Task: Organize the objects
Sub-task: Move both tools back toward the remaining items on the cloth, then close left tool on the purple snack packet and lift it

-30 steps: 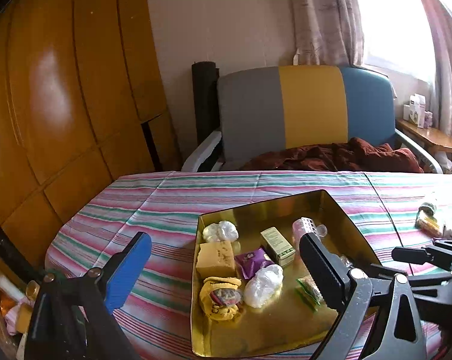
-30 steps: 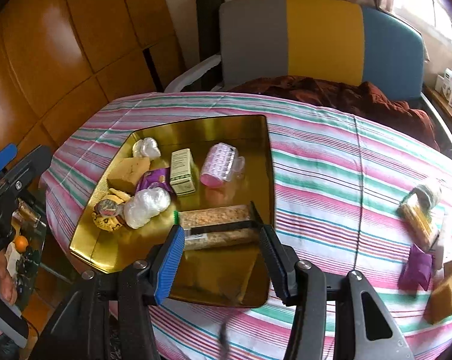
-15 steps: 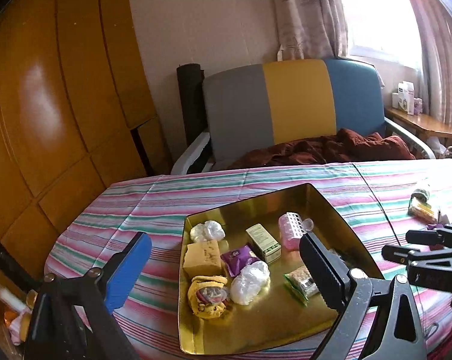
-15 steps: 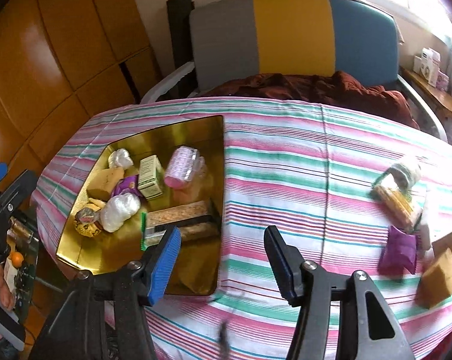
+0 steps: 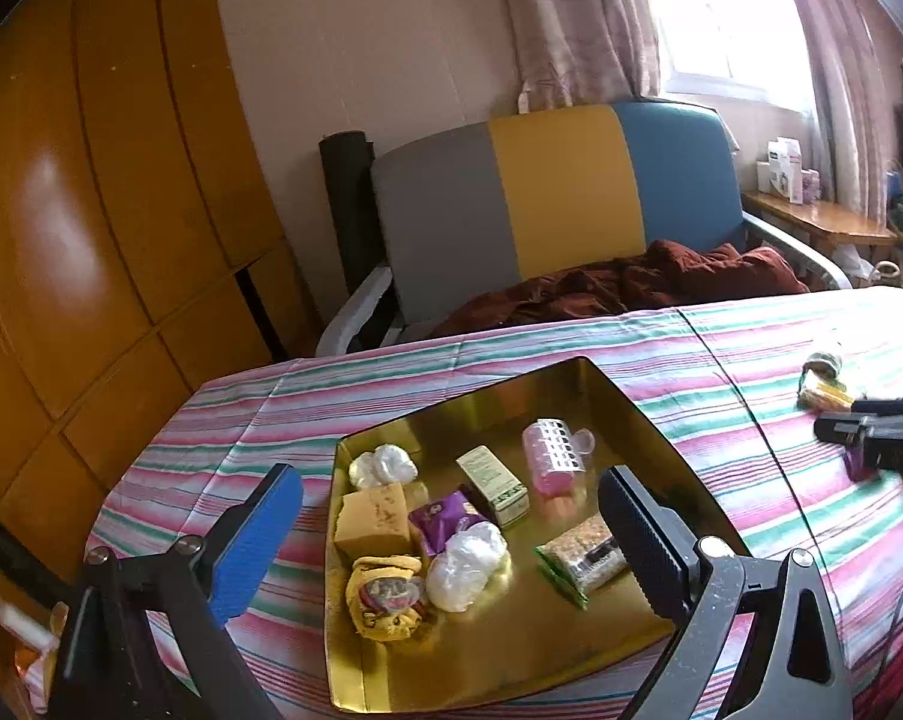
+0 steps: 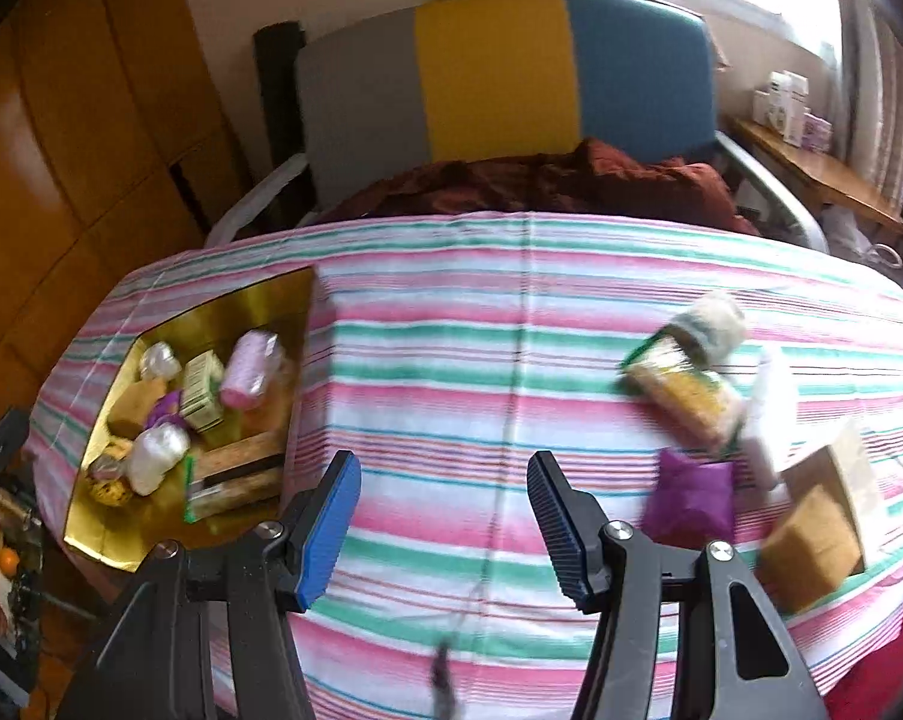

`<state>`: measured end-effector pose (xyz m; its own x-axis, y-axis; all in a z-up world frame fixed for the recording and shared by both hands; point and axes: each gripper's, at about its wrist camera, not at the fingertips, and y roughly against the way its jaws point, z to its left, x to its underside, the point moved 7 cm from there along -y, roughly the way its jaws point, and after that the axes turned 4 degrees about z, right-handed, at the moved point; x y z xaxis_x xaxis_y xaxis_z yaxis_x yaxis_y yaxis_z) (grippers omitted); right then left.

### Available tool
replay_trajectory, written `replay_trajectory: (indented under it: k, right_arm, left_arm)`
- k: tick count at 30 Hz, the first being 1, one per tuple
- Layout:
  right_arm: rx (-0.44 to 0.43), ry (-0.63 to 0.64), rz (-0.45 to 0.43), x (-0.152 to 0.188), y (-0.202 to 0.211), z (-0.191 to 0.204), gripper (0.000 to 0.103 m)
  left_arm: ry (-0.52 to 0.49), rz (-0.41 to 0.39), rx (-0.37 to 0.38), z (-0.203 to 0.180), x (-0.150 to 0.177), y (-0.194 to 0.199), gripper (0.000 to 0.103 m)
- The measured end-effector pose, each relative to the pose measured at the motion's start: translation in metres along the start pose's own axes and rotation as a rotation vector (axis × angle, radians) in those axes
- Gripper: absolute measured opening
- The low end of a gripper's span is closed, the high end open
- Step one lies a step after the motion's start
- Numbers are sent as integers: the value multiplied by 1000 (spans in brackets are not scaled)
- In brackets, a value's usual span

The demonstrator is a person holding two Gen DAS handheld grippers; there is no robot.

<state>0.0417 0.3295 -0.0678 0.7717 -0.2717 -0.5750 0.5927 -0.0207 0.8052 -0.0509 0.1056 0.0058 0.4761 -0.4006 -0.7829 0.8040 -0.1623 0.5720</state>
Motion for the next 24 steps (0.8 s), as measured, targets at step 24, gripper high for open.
replay_trajectory:
  k: [24]
  right_arm:
    - [66,-422,-116,-18,16,-196,59]
  left_arm:
    - [-199,35,119,-100,-11,-16,99]
